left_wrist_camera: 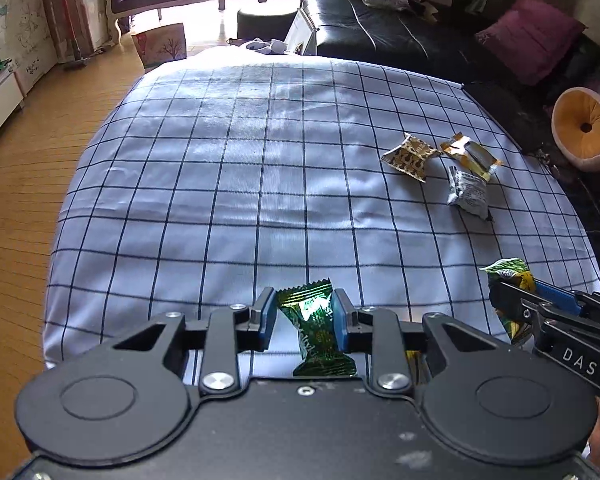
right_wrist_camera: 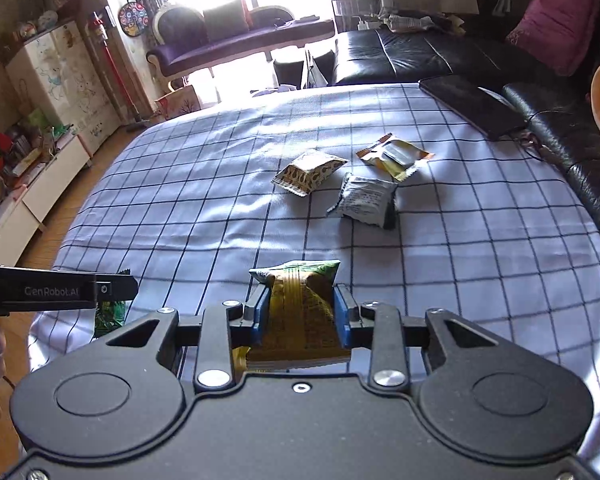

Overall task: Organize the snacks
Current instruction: 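Carry the green candy with left tool while right carries yellow-green bag over the tray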

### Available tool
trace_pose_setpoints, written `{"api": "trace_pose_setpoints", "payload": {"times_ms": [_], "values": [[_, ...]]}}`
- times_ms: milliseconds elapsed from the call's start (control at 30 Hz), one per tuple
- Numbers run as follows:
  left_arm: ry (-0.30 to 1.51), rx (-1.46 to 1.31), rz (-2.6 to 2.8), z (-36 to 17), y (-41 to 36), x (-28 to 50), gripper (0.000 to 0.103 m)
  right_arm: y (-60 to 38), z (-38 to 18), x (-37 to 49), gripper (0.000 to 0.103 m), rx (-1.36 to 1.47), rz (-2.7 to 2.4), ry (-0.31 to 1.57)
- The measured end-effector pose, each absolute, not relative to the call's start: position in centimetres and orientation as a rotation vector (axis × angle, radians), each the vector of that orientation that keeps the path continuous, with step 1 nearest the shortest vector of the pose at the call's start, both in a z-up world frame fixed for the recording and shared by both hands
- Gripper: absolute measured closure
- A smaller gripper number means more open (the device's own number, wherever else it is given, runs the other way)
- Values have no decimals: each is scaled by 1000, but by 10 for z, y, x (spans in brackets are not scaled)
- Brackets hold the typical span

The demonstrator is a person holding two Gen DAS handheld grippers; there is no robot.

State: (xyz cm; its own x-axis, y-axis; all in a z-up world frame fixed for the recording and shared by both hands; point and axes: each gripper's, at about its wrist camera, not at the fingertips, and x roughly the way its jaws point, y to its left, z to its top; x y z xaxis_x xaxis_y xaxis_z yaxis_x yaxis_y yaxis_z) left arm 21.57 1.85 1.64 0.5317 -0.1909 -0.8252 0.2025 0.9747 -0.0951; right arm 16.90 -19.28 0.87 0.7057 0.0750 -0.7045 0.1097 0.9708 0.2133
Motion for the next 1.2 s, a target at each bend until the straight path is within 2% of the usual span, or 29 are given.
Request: {"api": "trace_pose_setpoints", "payload": {"times_ms": [267, 500, 1200], "values": [[965, 49, -251, 34, 26, 134, 74, -193, 19, 103, 61, 251, 8, 779], [979, 64, -298, 29, 29, 77, 74, -191, 20, 51, 61, 263, 16, 772], [938, 10, -293, 25, 59, 13, 74, -171, 19, -32, 60, 311, -50, 677]]}}
